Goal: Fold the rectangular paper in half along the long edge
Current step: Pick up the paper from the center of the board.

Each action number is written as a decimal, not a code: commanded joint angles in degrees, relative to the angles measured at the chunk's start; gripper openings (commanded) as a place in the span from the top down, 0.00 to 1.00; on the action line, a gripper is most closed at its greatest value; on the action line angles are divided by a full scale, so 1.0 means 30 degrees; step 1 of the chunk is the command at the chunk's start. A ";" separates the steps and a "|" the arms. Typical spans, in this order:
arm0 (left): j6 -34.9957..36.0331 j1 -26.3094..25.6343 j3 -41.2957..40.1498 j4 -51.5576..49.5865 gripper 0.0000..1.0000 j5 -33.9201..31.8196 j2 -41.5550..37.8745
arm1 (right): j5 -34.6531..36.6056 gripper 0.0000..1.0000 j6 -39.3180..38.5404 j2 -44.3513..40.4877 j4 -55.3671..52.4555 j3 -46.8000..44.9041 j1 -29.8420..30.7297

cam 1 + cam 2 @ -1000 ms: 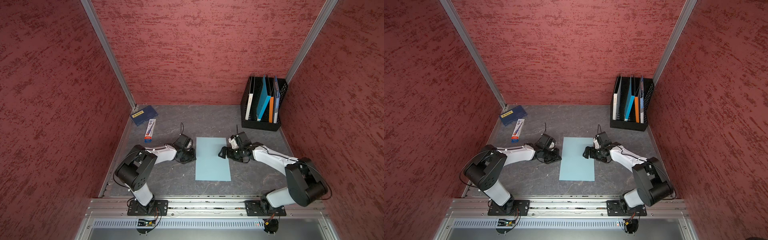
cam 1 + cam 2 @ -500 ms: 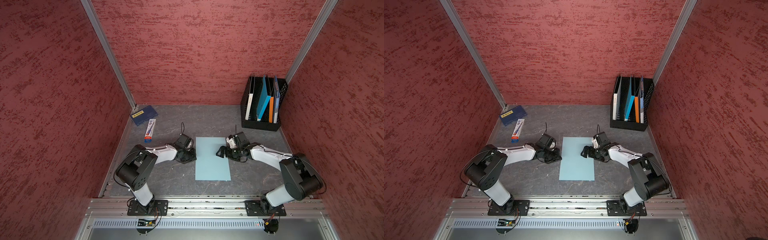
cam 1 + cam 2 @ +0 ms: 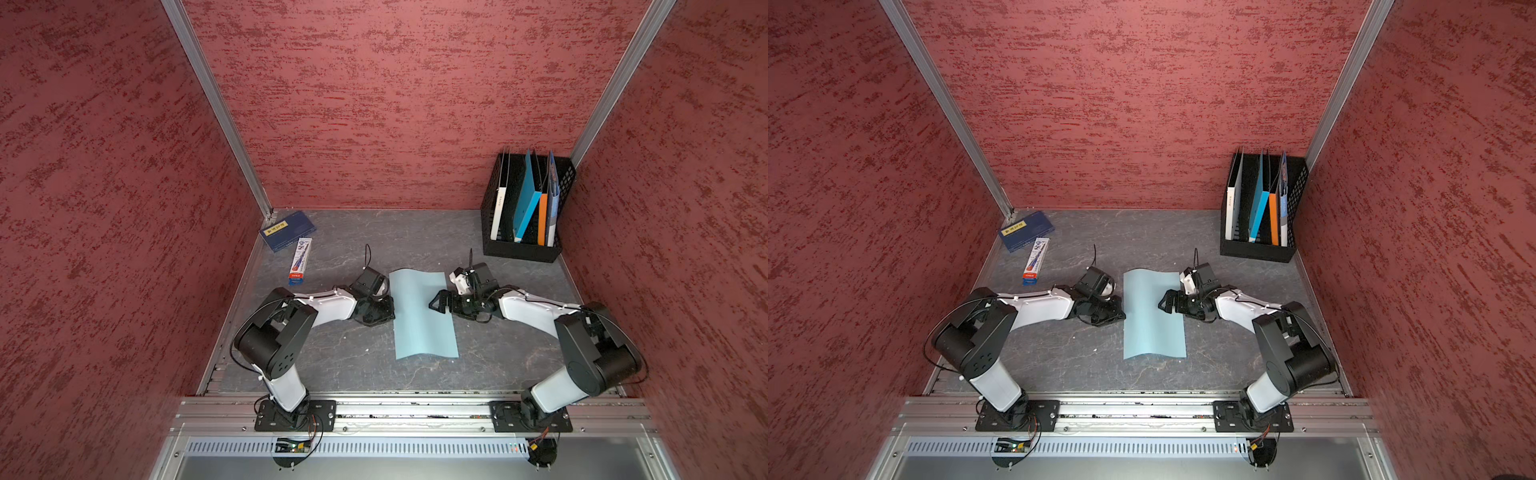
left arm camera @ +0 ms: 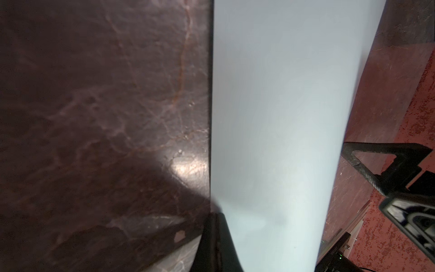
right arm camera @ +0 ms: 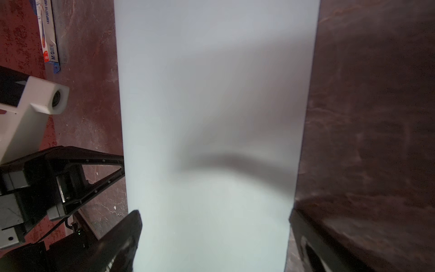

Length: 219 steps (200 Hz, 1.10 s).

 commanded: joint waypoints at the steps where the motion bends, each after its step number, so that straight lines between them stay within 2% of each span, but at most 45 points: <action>1: 0.0252 -0.0098 -0.0608 -0.1761 1.00 -0.1242 0.1180 | -0.0177 0.01 0.0099 0.0864 -0.0826 -0.0363 0.0115; 89: 0.0411 -0.0289 -0.0130 -0.2153 1.00 -0.1328 0.1414 | -0.1461 0.01 0.0660 0.1242 -0.0025 0.0190 0.0598; 219: 0.0478 -0.1140 0.1280 -0.2575 1.00 -0.1275 0.1707 | -0.0666 0.01 0.0746 0.2014 -0.0872 0.1447 0.1522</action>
